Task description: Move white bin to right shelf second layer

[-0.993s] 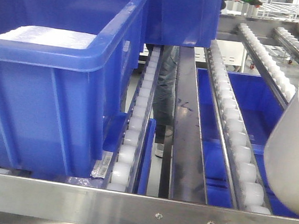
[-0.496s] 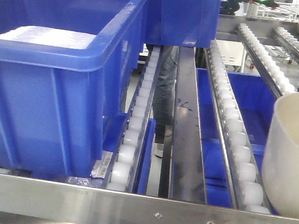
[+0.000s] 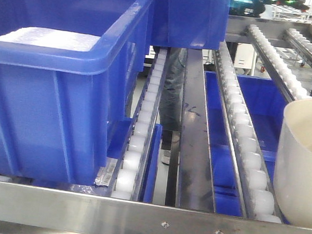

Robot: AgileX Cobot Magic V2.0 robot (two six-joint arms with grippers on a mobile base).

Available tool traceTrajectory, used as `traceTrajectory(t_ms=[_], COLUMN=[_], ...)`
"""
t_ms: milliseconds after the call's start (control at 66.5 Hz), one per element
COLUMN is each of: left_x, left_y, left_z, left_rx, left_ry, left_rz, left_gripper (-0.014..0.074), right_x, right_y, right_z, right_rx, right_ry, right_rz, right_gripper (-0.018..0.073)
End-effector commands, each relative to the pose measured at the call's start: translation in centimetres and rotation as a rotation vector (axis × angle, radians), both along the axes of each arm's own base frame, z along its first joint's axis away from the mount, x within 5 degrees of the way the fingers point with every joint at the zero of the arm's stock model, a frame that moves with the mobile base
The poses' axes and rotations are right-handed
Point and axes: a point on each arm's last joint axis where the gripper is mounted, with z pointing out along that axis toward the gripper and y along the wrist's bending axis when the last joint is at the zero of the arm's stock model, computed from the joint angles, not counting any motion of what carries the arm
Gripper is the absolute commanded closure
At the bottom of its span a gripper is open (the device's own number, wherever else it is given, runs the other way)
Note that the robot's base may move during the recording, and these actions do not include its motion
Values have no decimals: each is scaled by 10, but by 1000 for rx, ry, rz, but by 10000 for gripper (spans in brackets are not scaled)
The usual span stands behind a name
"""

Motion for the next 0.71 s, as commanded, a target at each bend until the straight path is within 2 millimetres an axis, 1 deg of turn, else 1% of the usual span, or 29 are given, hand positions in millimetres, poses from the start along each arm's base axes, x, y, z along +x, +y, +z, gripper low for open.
traceTrajectory(t_ms=[0,135,572,692], left_x=[0,0,0,0], left_y=[0,0,0,0], left_z=[-4,-4,-4,-4], left_rx=[-8,-8,-8,-8], left_ry=[-65,-65,-65,-65], left_rz=[-7,-7,-7,-7], left_gripper=[512,512,512,512], right_x=[-4,-7,-7,-12], right_y=[1,2,2,5], right_z=[17,12,12,15], right_rx=[-64,-65,-60,-48], right_ry=[-191,-210,-201,-238], right_rz=[20,23,21,56], right_gripper=[503,503,503,503])
